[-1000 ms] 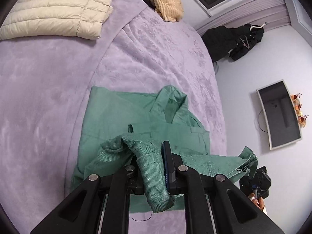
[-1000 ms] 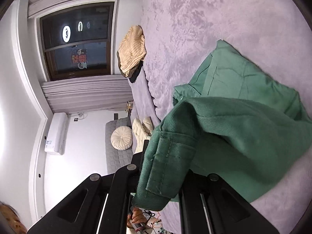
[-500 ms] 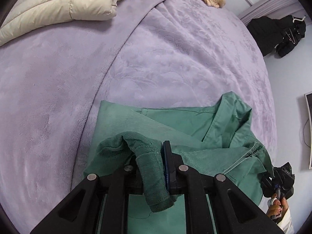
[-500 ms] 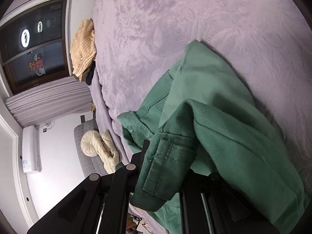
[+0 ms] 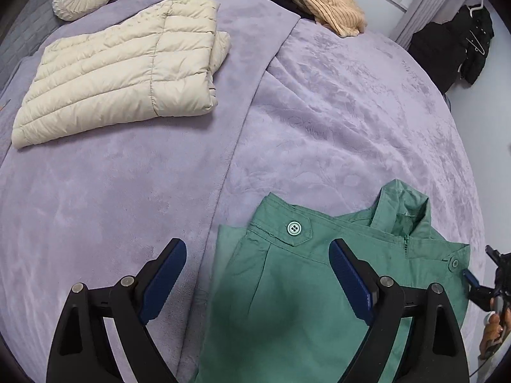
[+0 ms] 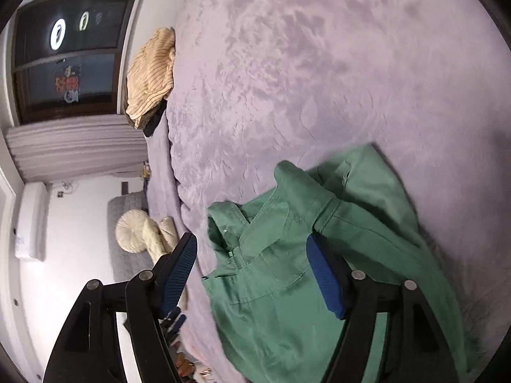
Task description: Fold small clothes
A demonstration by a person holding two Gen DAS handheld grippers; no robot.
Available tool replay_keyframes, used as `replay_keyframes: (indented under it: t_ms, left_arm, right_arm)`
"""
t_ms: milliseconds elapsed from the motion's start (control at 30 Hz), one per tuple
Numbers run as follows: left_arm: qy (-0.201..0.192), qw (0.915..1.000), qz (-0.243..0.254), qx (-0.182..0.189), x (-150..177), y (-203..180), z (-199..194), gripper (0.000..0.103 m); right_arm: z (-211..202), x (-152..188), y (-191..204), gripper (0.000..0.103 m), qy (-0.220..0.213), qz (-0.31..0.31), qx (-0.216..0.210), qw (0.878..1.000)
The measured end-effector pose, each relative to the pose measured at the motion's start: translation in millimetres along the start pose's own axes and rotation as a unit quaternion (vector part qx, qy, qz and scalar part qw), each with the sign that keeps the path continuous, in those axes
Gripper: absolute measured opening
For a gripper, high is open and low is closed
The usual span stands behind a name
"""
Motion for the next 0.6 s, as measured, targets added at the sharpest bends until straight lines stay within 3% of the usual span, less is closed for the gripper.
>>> replay_keyframes:
  t_ms: [67,200,267,300,400,500,533,600]
  left_arm:
    - [0.013,0.9999,0.002,0.003,4,-3,8,0.091]
    - [0.041,0.9985,0.036,0.001,22,-29,32,0.091]
    - [0.052,0.9969,0.059,0.006,32,-47,41,0.091]
    - [0.055,0.9960,0.070,0.008,35,-56,43,0.091]
    - [0.051,0.9923,0.113,0.008,47,-87,47,0.091]
    - [0.049,0.9891,0.139,-0.004,54,-105,50,0.091]
    - [0.050,0.9887,0.141,-0.006,55,-108,51,0.091]
    - [0.047,0.9877,0.149,-0.005,54,-112,50,0.091]
  right_arm:
    - [-6,1,7,0.075,-0.007,-0.046,0.073,0.996]
    - [4,10,6,0.068,0.008,-0.150,0.197,0.969]
    - [17,20,1,0.049,0.026,-0.191,0.234,0.953]
    - [24,23,2,0.006,0.034,-0.210,0.247,0.945]
    - [25,24,9,0.004,0.001,-0.242,0.284,0.928]
    - [18,7,-1,0.014,-0.010,-0.187,0.294,0.937]
    - [12,3,-3,0.020,-0.016,-0.169,0.282,0.944]
    - [2,3,0,0.023,-0.027,-0.174,0.264,0.949]
Point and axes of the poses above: each gripper's, at about its wrist camera, not at the fingertips, and z roughly the way its jaws point, y to its left, x to its underside, the point moved 1 cm from there along z, roughly the way its jaws point, and after that the axes turned 6 degrees about x, right-handed, at the moved point
